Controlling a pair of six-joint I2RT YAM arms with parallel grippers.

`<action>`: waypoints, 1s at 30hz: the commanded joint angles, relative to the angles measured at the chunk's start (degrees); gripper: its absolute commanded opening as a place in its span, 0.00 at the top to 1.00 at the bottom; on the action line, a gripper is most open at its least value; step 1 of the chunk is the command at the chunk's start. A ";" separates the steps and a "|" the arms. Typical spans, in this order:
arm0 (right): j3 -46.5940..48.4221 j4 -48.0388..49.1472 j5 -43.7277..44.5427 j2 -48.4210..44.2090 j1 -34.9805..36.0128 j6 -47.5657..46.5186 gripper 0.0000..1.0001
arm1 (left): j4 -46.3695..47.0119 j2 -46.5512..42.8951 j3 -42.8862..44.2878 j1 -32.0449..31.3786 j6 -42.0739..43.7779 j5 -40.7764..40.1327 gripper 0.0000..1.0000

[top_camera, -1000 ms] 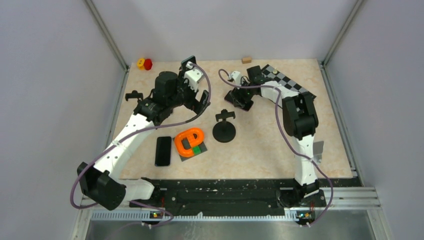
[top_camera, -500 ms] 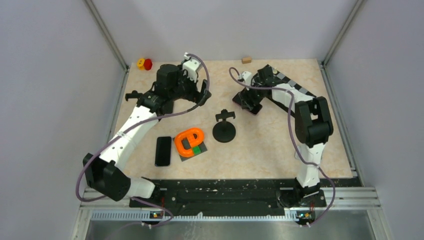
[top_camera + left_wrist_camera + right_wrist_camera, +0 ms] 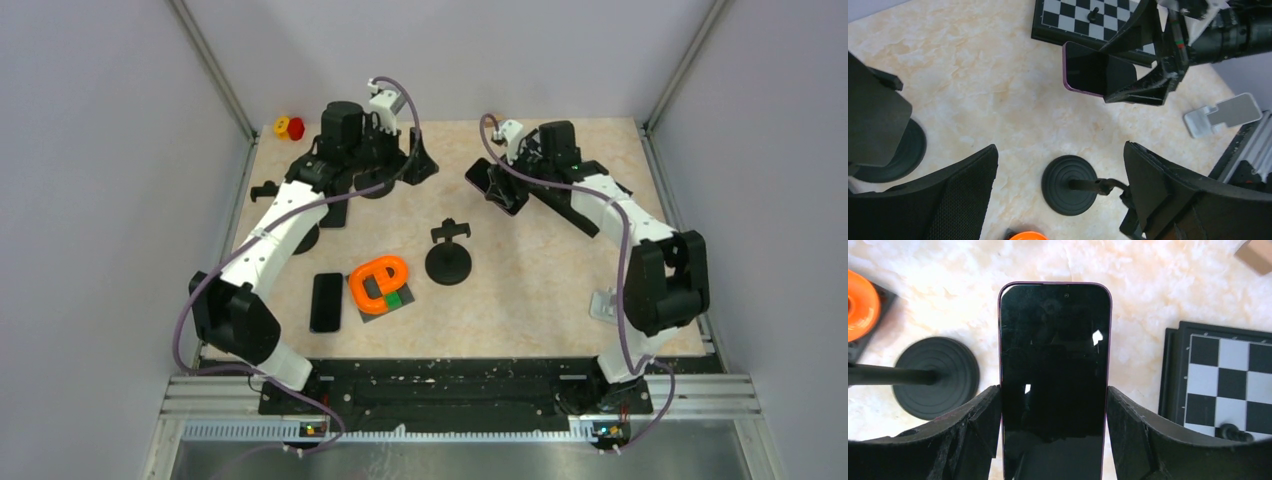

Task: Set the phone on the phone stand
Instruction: Pick up the phone at the center of the board.

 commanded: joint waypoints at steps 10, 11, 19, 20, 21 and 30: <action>-3.33 10.41 -9.08 -17.52 -0.31 9.22 0.77 | 1.45 12.40 15.38 -3.21 -17.68 9.14 0.06; -3.43 10.69 -9.46 -17.71 -0.26 9.67 0.77 | 1.58 13.17 16.41 -3.70 -18.75 9.64 0.07; -5.13 12.44 -10.86 -18.66 -0.27 11.47 0.77 | 3.92 17.29 19.29 -5.62 -26.11 12.10 0.11; -5.32 12.59 -10.97 -18.79 -0.30 11.69 0.77 | 4.15 18.03 19.22 -5.68 -27.06 12.68 0.14; -5.49 12.88 -11.09 -18.84 -0.31 11.87 0.77 | 4.24 18.61 19.14 -5.78 -28.22 12.93 0.16; -7.08 14.33 -11.41 -19.33 -0.31 12.72 0.77 | 8.63 20.64 16.63 -6.28 -33.63 15.29 0.38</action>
